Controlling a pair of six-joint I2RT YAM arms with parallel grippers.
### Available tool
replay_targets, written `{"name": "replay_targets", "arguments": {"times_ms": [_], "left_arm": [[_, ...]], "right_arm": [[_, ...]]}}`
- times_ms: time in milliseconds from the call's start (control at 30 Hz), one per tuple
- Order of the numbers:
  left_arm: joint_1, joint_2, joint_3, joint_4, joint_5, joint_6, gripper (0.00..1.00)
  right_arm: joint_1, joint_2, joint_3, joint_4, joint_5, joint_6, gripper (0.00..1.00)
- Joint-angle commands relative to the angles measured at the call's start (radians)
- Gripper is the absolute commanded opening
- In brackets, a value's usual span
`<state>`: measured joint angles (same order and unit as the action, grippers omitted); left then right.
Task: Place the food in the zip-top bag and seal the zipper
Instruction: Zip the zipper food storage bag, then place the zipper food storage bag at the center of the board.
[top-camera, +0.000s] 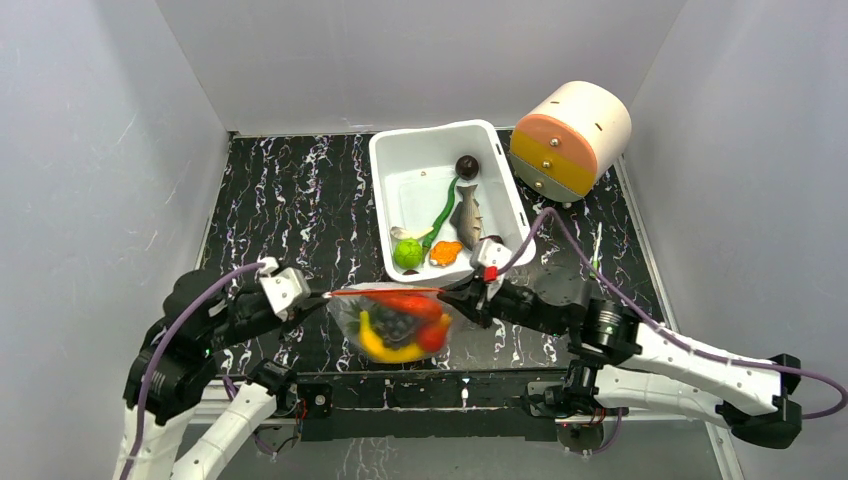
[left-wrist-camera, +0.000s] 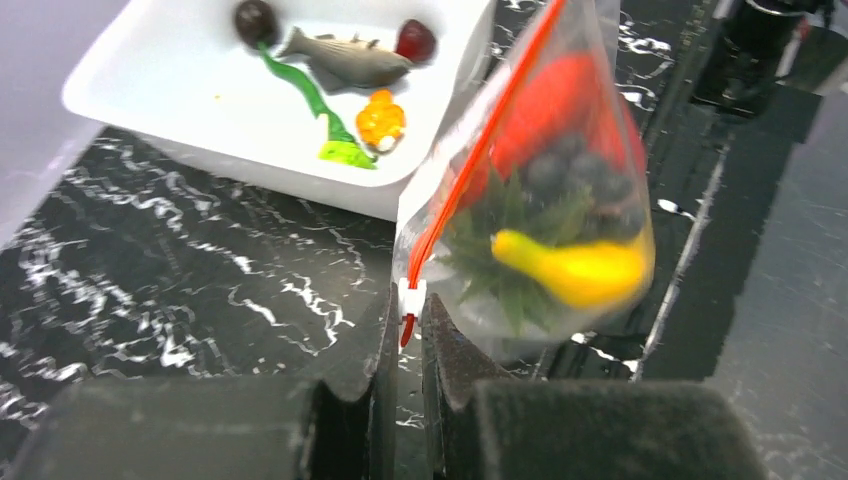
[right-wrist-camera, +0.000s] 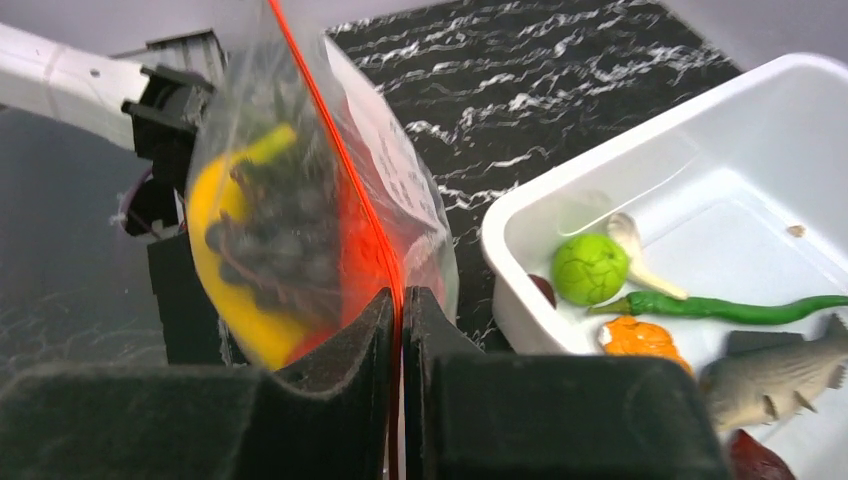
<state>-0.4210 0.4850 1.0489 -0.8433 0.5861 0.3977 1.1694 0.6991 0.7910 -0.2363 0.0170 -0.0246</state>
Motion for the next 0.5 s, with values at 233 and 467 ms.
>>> {"name": "replay_targets", "arguments": {"times_ms": [233, 467], "left_arm": [[0.002, -0.117, -0.001, 0.055, -0.237, -0.046, 0.0], [0.002, -0.076, -0.047, 0.141, -0.451, -0.158, 0.0]], "right_arm": [[-0.005, 0.162, 0.078, 0.19, -0.134, 0.012, 0.35], [-0.006, 0.107, 0.071, 0.206, -0.106, 0.092, 0.59]]}}
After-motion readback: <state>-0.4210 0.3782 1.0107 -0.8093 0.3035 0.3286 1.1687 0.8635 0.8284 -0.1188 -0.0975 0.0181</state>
